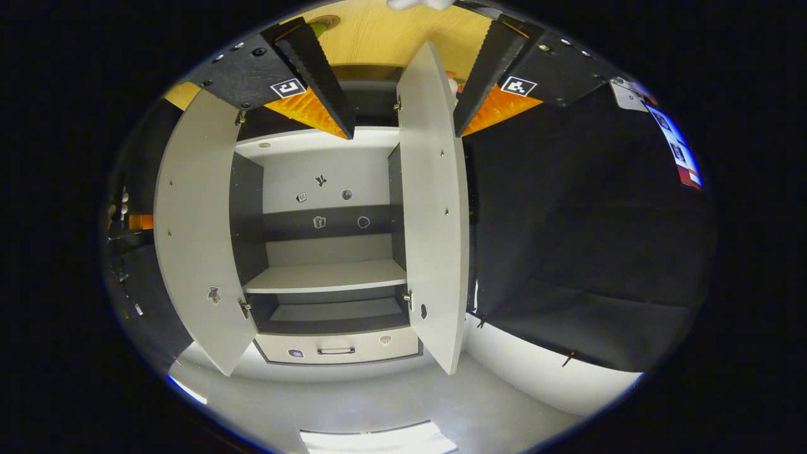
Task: Grasp the bottle in the cabinet with the left hand and place it on the coaster, then close the right door with the right hand and the left door with the left hand.
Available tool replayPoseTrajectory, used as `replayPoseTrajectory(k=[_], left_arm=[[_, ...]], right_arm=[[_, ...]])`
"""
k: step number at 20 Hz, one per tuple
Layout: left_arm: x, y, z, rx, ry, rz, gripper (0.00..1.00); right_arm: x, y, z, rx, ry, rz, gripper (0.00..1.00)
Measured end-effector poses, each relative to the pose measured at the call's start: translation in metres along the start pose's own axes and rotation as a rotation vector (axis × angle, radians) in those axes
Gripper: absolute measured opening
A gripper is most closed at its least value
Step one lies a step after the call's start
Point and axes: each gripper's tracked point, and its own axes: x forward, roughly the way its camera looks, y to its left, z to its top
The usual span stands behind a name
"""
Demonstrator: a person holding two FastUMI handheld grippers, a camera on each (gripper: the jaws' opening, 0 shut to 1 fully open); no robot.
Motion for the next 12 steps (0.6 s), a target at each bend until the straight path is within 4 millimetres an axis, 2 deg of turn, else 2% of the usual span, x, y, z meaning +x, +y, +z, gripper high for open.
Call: replayPoseTrajectory(k=[2, 3, 5, 8, 12], left_arm=[[-0.002, -0.004, -0.002, 0.012, 0.019, 0.005, 0.96], [-0.002, -0.003, -0.002, 0.016, 0.022, 0.005, 0.96], [-0.002, -0.005, -0.004, 0.01, 0.018, -0.014, 0.96], [0.003, -0.007, -0.009, -0.041, 0.011, -0.063, 0.96], [0.019, 0.003, -0.012, -0.049, 0.006, -0.091, 0.96]], right_arm=[[0.002, 0.005, -0.001, -0.009, 0.011, 0.013, 0.9], [0.001, 0.006, 0.0, -0.01, 0.018, 0.01, 0.93], [0.0, 0.015, 0.0, -0.01, 0.017, 0.001, 0.93], [0.0, 0.041, -0.004, 0.002, 0.013, -0.009, 0.93], [0.005, 0.081, -0.006, -0.008, 0.011, -0.02, 0.93]])
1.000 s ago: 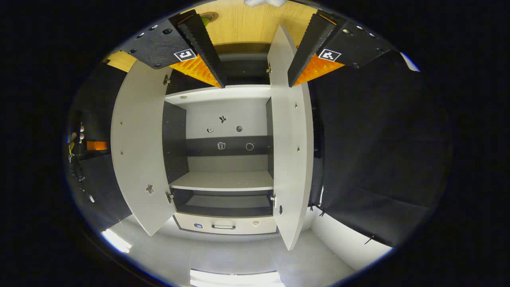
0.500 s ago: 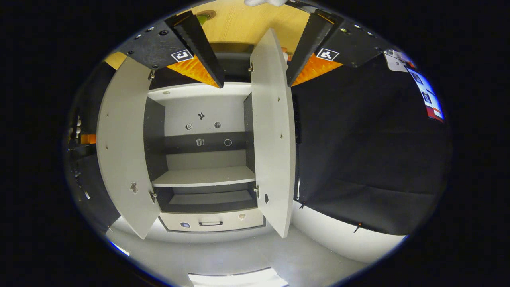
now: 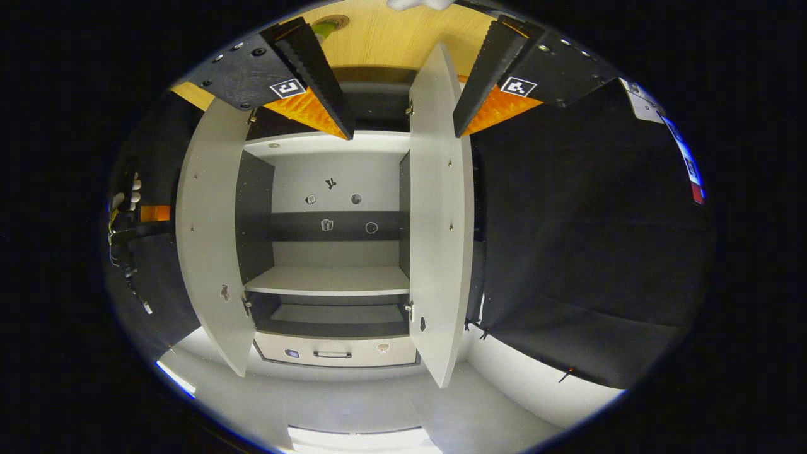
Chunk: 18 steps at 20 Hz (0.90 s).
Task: Grasp the bottle in the cabinet with the left hand and place it on the coaster, then close the right door with the right hand and the left door with the left hand.
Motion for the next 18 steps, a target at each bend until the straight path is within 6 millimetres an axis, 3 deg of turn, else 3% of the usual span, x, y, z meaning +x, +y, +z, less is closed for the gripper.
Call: replayPoseTrajectory(k=[6, 9, 10, 12, 13, 18], left_arm=[[0.01, 0.021, -0.004, 0.001, -0.006, -0.037, 0.96], [0.011, 0.033, -0.01, -0.016, 0.003, -0.04, 0.96], [0.011, 0.036, -0.012, -0.02, 0.009, -0.039, 0.96], [0.012, 0.046, -0.015, -0.025, 0.024, -0.037, 0.96], [0.013, 0.051, -0.017, -0.024, 0.03, -0.034, 0.96], [0.015, 0.068, -0.016, -0.024, 0.029, -0.038, 0.96]], right_arm=[[0.023, 0.066, -0.008, -0.05, 0.009, 0.04, 0.93], [0.018, 0.104, -0.007, -0.045, 0.001, 0.09, 0.91], [0.015, 0.112, -0.002, -0.057, -0.021, 0.095, 0.95], [0.005, 0.124, 0.005, -0.091, -0.06, 0.104, 0.9], [0.0, 0.13, 0.008, -0.095, -0.078, 0.108, 0.94], [-0.01, 0.149, 0.003, -0.105, -0.078, 0.099, 0.96]])
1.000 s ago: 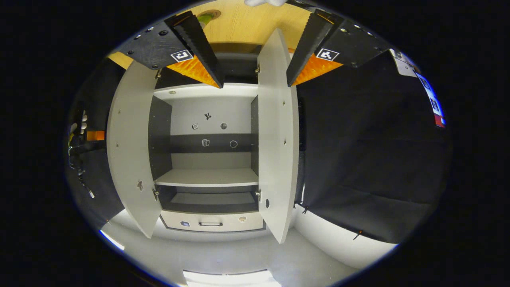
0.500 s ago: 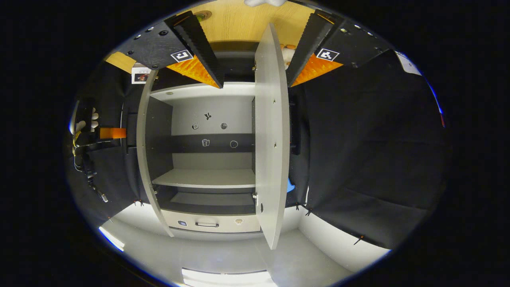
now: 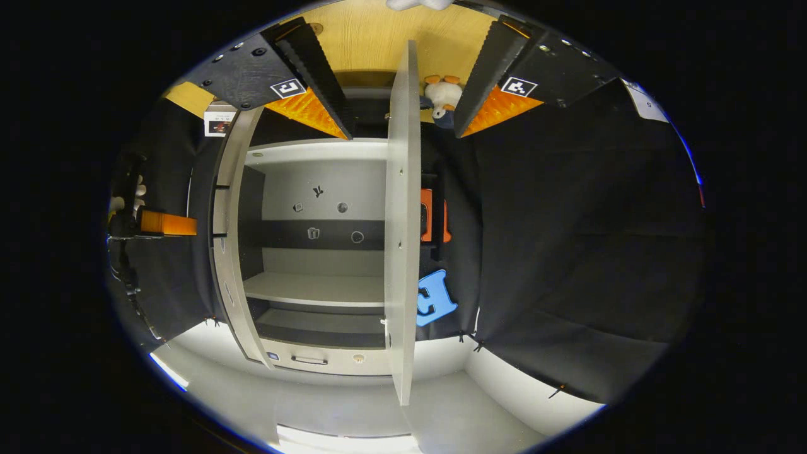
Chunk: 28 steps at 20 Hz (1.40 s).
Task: Grasp the bottle in the cabinet with the left hand and place it on the coaster, then close the right door with the right hand and the left door with the left hand.
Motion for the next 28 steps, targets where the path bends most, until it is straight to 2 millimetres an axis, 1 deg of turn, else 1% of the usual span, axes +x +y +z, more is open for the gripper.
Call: replayPoseTrajectory(k=[3, 5, 6, 8, 11, 14, 16, 17, 18, 20, 22, 24, 25, 26, 28], left_arm=[[0.003, 0.011, 0.005, 0.012, -0.011, -0.009, 0.96], [0.006, 0.025, 0.009, 0.03, -0.014, -0.001, 0.96], [0.009, 0.034, 0.011, 0.04, -0.02, 0.006, 0.96], [0.017, 0.049, 0.018, 0.052, -0.032, 0.017, 0.96], [0.03, 0.072, 0.027, 0.058, -0.042, 0.035, 0.96], [0.048, 0.091, 0.039, 0.072, -0.07, 0.053, 0.95], [0.061, 0.107, 0.042, 0.08, -0.077, 0.073, 0.96], [0.069, 0.112, 0.042, 0.079, -0.08, 0.076, 0.96], [0.076, 0.117, 0.043, 0.077, -0.079, 0.078, 0.97], [0.091, 0.13, 0.046, 0.081, -0.078, 0.1, 0.96], [0.104, 0.134, 0.048, 0.07, -0.08, 0.114, 0.96], [0.114, 0.131, 0.051, 0.05, -0.077, 0.112, 0.96], [0.117, 0.131, 0.052, 0.047, -0.076, 0.119, 0.95], [0.118, 0.13, 0.055, 0.05, -0.086, 0.125, 0.96], [0.116, 0.121, 0.056, 0.047, -0.086, 0.105, 0.96]], right_arm=[[-0.012, -0.001, -0.011, -0.001, 0.028, -0.024, 0.97], [-0.023, 0.004, -0.022, 0.001, 0.056, -0.017, 0.96], [-0.028, 0.003, -0.028, 0.003, 0.069, -0.027, 0.97], [-0.043, -0.003, -0.04, 0.002, 0.096, -0.061, 0.97], [-0.065, -0.007, -0.052, 0.028, 0.124, -0.1, 0.97], [-0.083, -0.014, -0.065, 0.041, 0.157, -0.148, 0.97], [-0.095, -0.019, -0.067, 0.044, 0.166, -0.184, 0.97], [-0.101, -0.023, -0.067, 0.044, 0.167, -0.205, 0.95], [-0.105, -0.026, -0.067, 0.042, 0.168, -0.225, 0.96], [-0.112, -0.03, -0.066, 0.039, 0.177, -0.251, 0.97], [-0.115, -0.032, -0.064, 0.034, 0.181, -0.255, 0.95], [-0.116, -0.036, -0.063, 0.03, 0.181, -0.258, 0.95], [-0.116, -0.037, -0.062, 0.035, 0.177, -0.255, 0.95], [-0.115, -0.037, -0.061, 0.04, 0.174, -0.25, 0.97], [-0.112, -0.039, -0.061, 0.043, 0.185, -0.24, 0.95]])
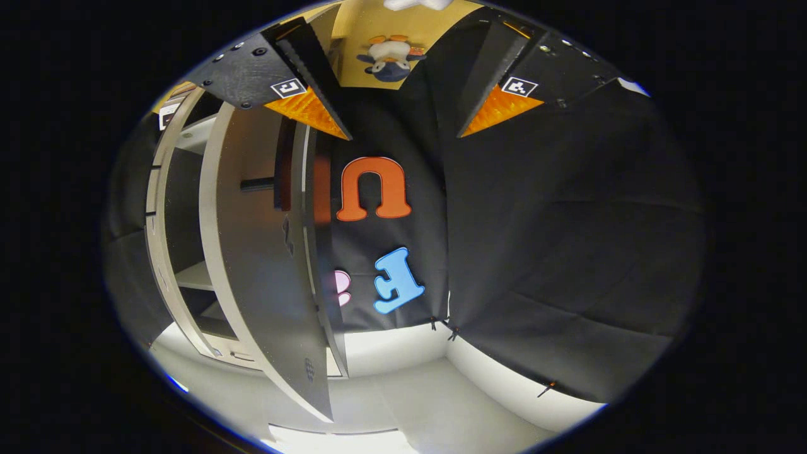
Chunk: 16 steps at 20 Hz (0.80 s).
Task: Grasp the bottle in the cabinet with the left hand and place it on the coaster, then close the right door with the right hand and the left door with the left hand.
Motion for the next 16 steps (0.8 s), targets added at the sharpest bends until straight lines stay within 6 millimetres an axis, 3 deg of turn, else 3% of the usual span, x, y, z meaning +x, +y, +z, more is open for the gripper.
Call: replayPoseTrajectory(k=[10, 11, 12, 16], left_arm=[[0.002, -0.022, 0.004, 0.058, 0.0, -0.014, 0.89], [0.0, -0.026, 0.005, 0.062, -0.003, -0.015, 0.81], [-0.001, -0.03, 0.005, 0.06, 0.0, -0.019, 0.89], [-0.008, -0.054, 0.005, 0.048, 0.004, -0.041, 0.81]], right_arm=[[0.006, 0.013, 0.005, 0.006, -0.015, 0.067, 0.97], [0.007, 0.012, 0.004, 0.008, -0.015, 0.067, 0.97], [0.007, 0.011, 0.003, 0.011, -0.016, 0.069, 0.95], [0.01, 0.003, 0.0, 0.013, -0.008, 0.063, 0.95]])
